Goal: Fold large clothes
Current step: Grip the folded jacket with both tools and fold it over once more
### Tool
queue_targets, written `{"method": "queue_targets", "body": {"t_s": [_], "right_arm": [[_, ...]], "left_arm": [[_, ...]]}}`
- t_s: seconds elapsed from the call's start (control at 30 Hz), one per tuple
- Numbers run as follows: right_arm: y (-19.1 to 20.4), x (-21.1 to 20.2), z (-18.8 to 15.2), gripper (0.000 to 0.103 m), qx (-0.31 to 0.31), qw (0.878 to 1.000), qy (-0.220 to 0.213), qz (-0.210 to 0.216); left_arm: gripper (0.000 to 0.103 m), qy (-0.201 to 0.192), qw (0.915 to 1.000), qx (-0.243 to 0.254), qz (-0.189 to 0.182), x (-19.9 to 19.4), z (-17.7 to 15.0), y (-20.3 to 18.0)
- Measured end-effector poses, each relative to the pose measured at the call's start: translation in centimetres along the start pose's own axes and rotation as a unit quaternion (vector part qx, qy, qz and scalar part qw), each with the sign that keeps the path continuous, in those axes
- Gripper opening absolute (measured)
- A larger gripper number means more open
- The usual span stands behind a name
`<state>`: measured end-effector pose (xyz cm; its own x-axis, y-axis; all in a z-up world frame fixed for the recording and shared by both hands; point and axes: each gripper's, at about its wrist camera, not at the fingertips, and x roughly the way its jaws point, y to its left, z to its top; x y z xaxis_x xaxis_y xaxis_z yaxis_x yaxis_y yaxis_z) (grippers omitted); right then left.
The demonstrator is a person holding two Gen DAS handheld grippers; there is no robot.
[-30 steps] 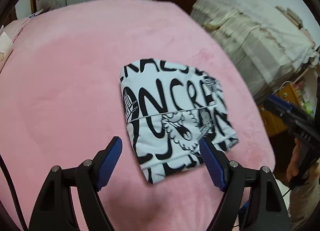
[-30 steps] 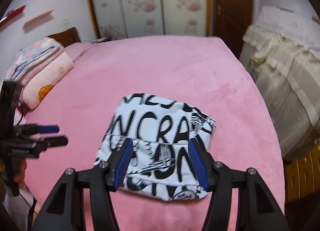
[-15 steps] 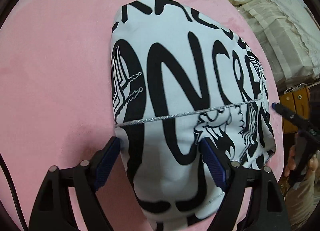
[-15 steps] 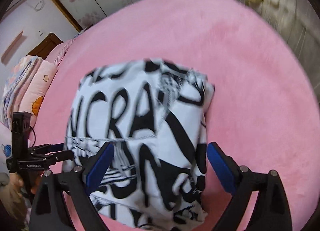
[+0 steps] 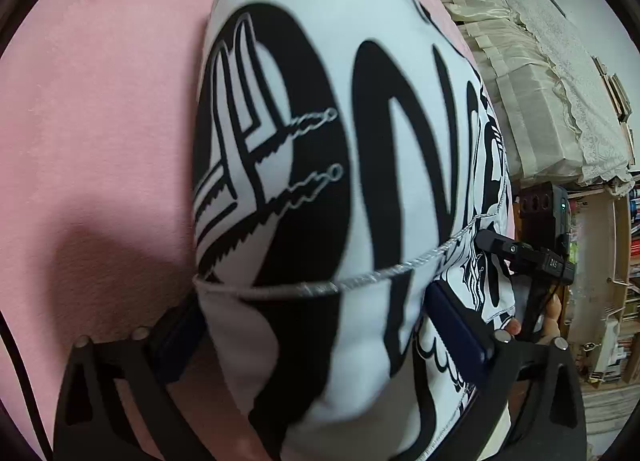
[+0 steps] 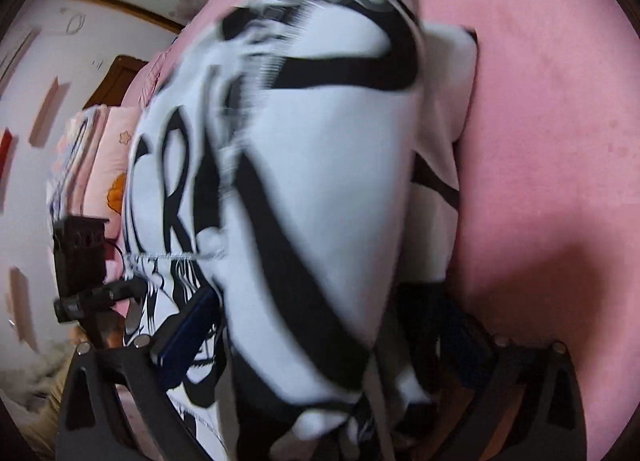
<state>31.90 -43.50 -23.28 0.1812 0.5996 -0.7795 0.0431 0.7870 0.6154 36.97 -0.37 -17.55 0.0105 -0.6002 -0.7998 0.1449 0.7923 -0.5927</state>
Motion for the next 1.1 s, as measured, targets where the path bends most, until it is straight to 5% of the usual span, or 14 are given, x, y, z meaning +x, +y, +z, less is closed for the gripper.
{"method": "queue_targets", "body": {"t_s": [0.23,0.3,0.37,0.63,0.83,1.1], "right_arm": [[0.7,0.2,-0.9,0.103,-0.026,0.999,-0.016,-0.020],[1.5,0.1,-1.3,0.092,-0.034,0.998,-0.028,-0.035],[2.4,-0.2,-1.5,0.067,-0.031,0.998,-0.035,-0.028],[6.1,-2.5,-3.4,0.027,-0.044,0.994,-0.086,-0.052],[12.3,-3.4,-5.2,0.023,-0.067,0.988,-0.112,-0.086],[22.4,-1.0,-3.3,0.022,-0.069,0.990,-0.124,-0.011]], "left_arm": [[0.103,0.001,0.9999,-0.009,0.009,0.4,0.3,-0.6],[0.097,-0.008,0.9994,-0.009,0.032,0.3,0.2,-1.3],[0.089,-0.021,0.9978,0.005,0.063,-0.3,-0.1,-2.6],[0.045,-0.062,0.9929,0.060,0.082,-3.9,-1.2,-6.5],[0.042,-0.086,0.9849,0.106,0.107,-9.0,-2.0,-8.3],[0.043,-0.127,0.9732,0.121,0.148,-21.6,1.0,-3.2]]}}
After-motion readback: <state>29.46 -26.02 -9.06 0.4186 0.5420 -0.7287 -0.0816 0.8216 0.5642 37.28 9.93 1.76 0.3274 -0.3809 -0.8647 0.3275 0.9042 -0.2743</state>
